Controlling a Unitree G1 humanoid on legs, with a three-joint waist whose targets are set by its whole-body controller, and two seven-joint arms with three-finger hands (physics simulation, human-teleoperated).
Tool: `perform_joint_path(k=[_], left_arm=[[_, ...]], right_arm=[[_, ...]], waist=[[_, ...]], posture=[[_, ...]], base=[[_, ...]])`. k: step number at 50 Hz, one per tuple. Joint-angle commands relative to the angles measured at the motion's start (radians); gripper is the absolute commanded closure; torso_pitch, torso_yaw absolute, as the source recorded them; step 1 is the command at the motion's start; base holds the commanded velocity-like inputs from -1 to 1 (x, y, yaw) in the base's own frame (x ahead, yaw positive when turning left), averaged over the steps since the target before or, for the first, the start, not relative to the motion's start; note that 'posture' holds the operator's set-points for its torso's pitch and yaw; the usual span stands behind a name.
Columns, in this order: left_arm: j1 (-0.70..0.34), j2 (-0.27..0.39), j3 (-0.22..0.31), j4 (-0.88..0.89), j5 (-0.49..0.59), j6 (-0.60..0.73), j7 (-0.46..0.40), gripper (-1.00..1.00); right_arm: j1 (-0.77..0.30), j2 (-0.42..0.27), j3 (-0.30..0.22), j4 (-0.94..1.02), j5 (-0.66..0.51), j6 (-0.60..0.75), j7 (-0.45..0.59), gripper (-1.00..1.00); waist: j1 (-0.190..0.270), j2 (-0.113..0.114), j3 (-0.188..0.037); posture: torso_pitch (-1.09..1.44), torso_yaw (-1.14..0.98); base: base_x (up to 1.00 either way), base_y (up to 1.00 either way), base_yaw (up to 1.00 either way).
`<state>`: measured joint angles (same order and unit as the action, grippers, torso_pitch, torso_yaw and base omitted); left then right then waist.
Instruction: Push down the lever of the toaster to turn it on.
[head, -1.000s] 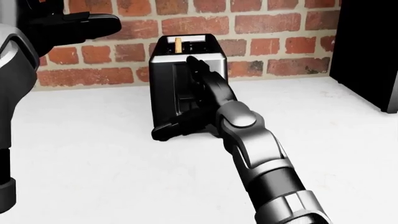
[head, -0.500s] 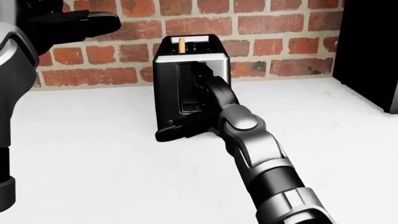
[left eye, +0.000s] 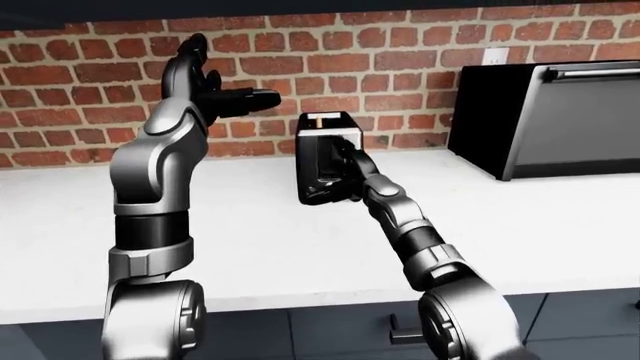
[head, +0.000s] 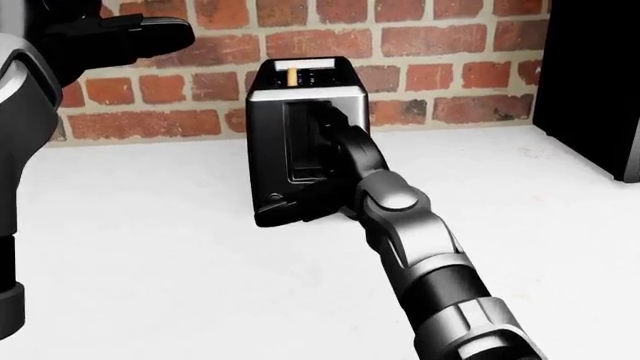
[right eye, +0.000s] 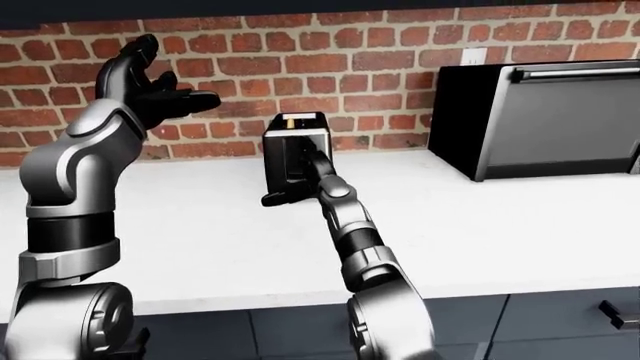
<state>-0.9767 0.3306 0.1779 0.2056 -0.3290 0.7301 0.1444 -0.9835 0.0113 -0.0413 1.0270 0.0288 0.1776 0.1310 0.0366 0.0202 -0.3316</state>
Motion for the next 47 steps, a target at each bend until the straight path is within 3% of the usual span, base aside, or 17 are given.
perform_joint_path(k=[1, 47], left_arm=[[-0.038, 0.009, 0.005, -0.021, 0.001, -0.029, -0.001, -1.00], [-0.048, 0.006, 0.004, -0.030, -0.006, -0.019, 0.003, -1.00]], right_arm=[[-0.001, -0.008, -0.001, 0.041, -0.008, 0.051, -0.005, -1.00], [-0.041, -0.013, -0.015, 0.108, -0.003, 0.038, -0.006, -1.00]], waist=[[0.000, 0.005, 0.009], [-0.003, 0.003, 0.012]], posture=[[-0.50, 0.00], [-0.50, 0.00]], base=[[0.00, 0.00, 0.00], [0.00, 0.00, 0.00]])
